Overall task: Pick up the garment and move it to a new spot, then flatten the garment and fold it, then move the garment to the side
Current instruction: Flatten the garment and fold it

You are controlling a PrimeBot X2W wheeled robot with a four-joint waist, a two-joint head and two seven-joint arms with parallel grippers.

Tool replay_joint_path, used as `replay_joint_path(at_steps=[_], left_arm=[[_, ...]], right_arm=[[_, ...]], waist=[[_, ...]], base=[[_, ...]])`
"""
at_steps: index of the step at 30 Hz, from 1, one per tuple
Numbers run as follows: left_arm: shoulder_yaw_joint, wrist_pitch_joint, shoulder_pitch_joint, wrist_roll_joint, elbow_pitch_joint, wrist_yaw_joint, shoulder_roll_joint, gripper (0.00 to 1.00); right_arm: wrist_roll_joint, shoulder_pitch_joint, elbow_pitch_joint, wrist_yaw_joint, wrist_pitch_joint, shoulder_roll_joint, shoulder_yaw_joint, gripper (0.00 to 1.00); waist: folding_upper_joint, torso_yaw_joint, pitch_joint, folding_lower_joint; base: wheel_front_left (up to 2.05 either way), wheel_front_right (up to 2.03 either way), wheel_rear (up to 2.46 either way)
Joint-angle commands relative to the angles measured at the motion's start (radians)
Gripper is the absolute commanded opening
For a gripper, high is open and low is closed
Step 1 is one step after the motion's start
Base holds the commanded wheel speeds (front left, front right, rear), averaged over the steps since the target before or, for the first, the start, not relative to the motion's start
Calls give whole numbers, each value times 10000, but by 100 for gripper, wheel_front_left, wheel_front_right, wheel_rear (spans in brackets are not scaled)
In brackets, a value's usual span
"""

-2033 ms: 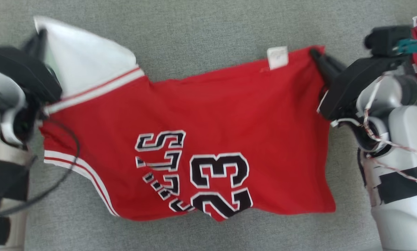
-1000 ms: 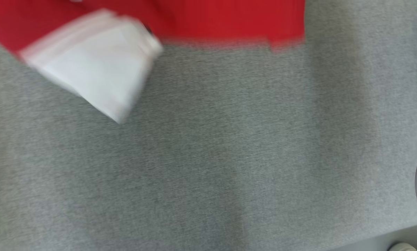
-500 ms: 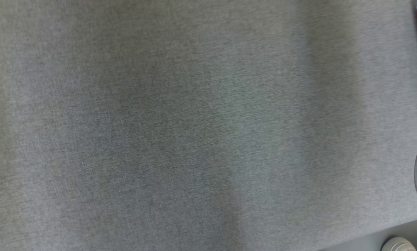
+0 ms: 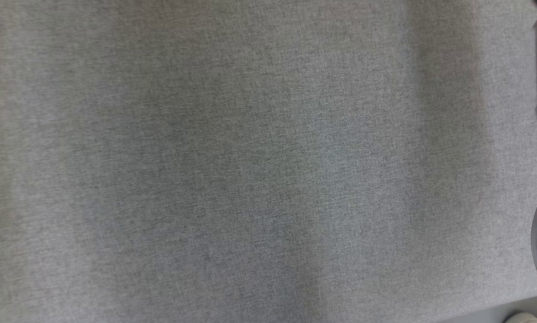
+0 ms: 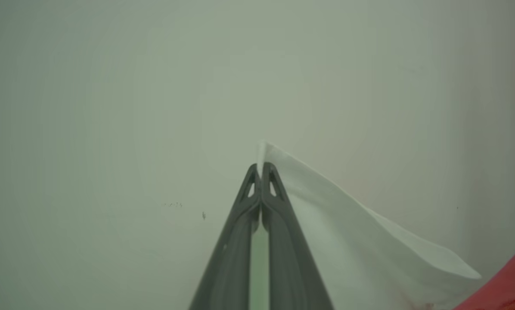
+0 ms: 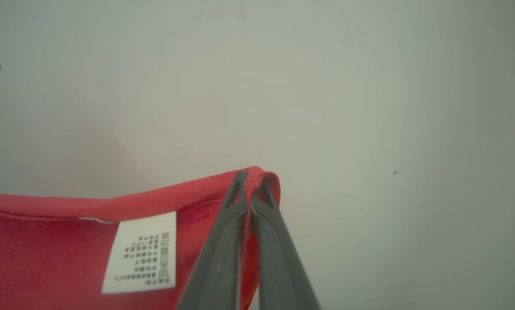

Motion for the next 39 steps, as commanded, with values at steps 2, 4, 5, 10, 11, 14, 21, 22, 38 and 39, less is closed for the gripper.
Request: replay_joint_path(at_steps=[2,4,5,10,11,14,21,22,38,39], left_arm=[[-155,146,608,-374,32,-72,72,0],[-300,256,1051,-617,-10,-106,144,0],[-333,281,1310,-789,-7,-115,164,0],[-534,436,2668,-1542,-130,-154,134,0],[-585,499,2955,-1712,-172,-158,115,0],[-780,689,3869,-2320,-359,-149,-9,0],[-1311,1402,5849,-3835,-1072,-150,-77,0],[-1408,1490,6226,-4112,-1277,-154,-97,0],[-2341,1585,12411,-7312,-3268,-157,-169,0],[-2420,1560,12673,-7391,-3288,-157,-198,0]], right_arm=[[219,349,271,-26,276,-74,282,0],[445,483,431,-26,533,-153,493,0],[542,587,494,-26,603,-173,598,0],[1016,1246,652,-26,1058,-290,1097,0],[1132,1376,642,-26,1156,-327,1184,0],[1471,1905,664,-26,1495,-466,1340,0],[2161,3231,429,-26,2094,-697,1622,0],[2318,3510,368,-26,2182,-752,1616,0],[3561,8642,-1517,-26,4043,-1615,541,0],[3588,8980,-1731,-26,4159,-1615,322,0]], waist=[[1,141,-244,0],[1,187,-411,0],[1,202,-520,0],[1,311,-1127,0],[1,330,-1260,0],[1,398,-1774,0],[1,555,-2813,0],[1,600,-2992,0],[1,1406,-5352,0],[1,1468,-5476,0]], base=[[0,0,0],[0,0,0],[0,0,0],[0,0,0],[0,0,0],[0,0,0],[0,0,0],[0,0,0],[0,0,0],[0,0,0]])
